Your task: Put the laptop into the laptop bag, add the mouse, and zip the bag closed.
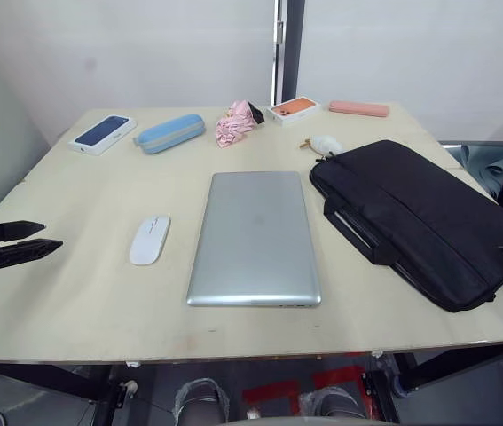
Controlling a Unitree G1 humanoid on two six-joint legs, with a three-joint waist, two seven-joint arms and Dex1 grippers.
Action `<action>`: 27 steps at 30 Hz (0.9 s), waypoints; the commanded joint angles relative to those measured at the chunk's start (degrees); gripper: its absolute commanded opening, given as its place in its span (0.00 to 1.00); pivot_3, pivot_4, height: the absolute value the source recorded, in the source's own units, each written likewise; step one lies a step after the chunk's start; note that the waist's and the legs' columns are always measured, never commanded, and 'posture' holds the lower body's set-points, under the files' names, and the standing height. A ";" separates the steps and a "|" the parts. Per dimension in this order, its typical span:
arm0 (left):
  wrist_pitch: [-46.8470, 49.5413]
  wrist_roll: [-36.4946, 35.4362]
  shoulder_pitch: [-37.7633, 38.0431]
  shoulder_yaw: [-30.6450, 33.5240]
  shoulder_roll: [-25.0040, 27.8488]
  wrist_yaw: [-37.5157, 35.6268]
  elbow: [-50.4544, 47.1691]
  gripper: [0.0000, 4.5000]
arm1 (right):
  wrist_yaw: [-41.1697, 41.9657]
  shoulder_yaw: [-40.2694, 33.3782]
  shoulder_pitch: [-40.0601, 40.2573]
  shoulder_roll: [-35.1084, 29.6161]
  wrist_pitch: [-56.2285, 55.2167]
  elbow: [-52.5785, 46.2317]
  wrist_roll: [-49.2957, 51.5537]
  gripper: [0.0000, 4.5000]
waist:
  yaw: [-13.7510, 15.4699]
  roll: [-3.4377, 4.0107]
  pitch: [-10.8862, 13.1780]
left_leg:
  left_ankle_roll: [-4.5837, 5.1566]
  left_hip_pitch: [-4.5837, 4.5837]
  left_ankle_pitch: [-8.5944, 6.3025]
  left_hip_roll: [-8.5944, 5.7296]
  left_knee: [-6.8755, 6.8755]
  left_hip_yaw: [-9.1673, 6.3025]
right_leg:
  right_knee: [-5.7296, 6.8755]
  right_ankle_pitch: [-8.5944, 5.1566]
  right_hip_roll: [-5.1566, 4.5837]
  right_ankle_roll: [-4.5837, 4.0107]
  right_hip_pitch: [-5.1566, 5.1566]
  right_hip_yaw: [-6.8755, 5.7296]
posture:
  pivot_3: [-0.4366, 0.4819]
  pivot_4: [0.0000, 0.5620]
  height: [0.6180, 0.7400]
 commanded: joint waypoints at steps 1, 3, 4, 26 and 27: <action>-1.32 0.59 -0.20 -0.19 1.13 -0.93 -0.24 0.99 | 0.38 -2.37 -0.70 -0.23 -0.67 0.10 0.11 1.00 | 0.01 0.00 0.00 | 0.00 0.00 0.00 0.00 0.00 0.00 | 0.00 0.00 0.00 0.00 0.00 0.00 | 0.48 0.27 1.00; -1.71 0.80 0.39 -0.47 0.63 -0.97 -0.84 0.99 | 0.69 -1.98 -1.40 -0.30 -1.10 1.03 0.11 1.00 | 0.01 0.00 0.00 | 0.00 0.00 0.00 0.00 0.01 0.00 | 0.02 0.00 0.00 0.00 0.00 0.00 | 0.48 0.27 1.00; -1.66 0.72 0.50 -0.57 0.48 -1.06 -1.08 0.99 | 0.75 -1.85 -1.60 -0.31 -1.24 1.31 0.09 1.00 | 0.00 0.00 0.00 | 0.00 0.00 0.00 0.00 0.02 0.00 | 0.03 0.00 0.00 0.00 0.00 0.00 | 0.48 0.27 1.00; 17.27 -4.57 -5.26 -6.46 -7.40 6.96 -11.47 1.00 | 1.75 -2.55 -1.46 0.78 -1.60 0.99 0.99 0.88 | 0.17 -0.01 -0.01 | 0.03 0.03 0.01 0.00 0.27 -0.03 | 0.33 0.00 -0.02 -0.07 0.01 0.02 | 0.48 0.27 1.00; 20.91 -6.52 -7.38 -6.16 -8.32 7.85 -12.12 1.00 | 1.62 -2.75 -1.92 1.24 -1.00 0.23 1.88 0.82 | 0.16 -0.01 -0.01 | 0.03 0.02 0.01 0.00 0.29 -0.03 | 0.33 0.00 -0.02 -0.07 0.02 0.02 | 0.48 0.27 1.00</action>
